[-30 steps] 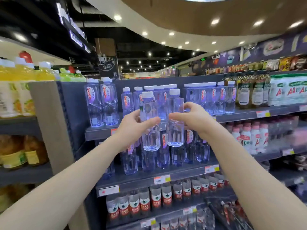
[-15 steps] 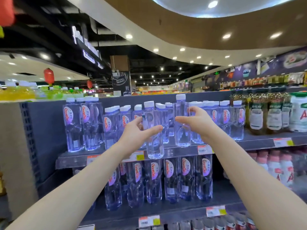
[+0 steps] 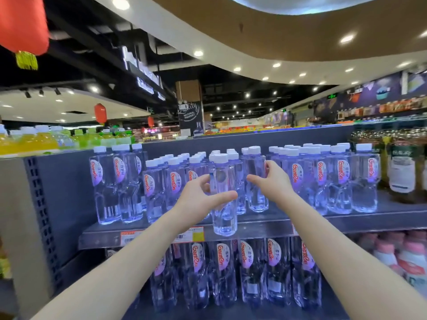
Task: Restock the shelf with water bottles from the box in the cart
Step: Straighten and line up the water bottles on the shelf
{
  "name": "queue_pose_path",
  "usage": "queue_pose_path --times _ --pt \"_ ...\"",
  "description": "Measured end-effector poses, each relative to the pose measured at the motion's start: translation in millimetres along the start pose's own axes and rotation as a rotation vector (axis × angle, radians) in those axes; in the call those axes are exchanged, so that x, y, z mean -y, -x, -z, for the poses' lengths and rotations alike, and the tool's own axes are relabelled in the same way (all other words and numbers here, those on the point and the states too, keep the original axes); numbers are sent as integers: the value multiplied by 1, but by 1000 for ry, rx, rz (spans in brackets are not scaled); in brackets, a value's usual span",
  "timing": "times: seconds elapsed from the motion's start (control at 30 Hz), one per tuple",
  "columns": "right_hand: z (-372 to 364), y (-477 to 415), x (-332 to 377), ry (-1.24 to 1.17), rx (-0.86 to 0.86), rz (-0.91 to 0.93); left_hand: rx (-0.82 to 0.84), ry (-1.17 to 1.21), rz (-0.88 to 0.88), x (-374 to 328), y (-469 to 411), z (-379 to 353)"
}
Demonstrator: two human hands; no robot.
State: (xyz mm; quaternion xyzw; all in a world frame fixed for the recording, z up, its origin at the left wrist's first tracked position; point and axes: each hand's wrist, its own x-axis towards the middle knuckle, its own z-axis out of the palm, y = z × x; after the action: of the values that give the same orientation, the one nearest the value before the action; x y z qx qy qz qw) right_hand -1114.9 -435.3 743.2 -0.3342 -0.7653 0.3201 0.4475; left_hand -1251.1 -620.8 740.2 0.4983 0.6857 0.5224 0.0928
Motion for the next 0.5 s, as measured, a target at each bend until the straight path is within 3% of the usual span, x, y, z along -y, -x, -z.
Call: queue_pose_path --times 0.3,0.5 --pt "-13 -15 -18 -31 10 -70 48 50 39 2 3 0" --pt "-10 -19 -12 95 113 -97 53 78 27 8 3 -4"
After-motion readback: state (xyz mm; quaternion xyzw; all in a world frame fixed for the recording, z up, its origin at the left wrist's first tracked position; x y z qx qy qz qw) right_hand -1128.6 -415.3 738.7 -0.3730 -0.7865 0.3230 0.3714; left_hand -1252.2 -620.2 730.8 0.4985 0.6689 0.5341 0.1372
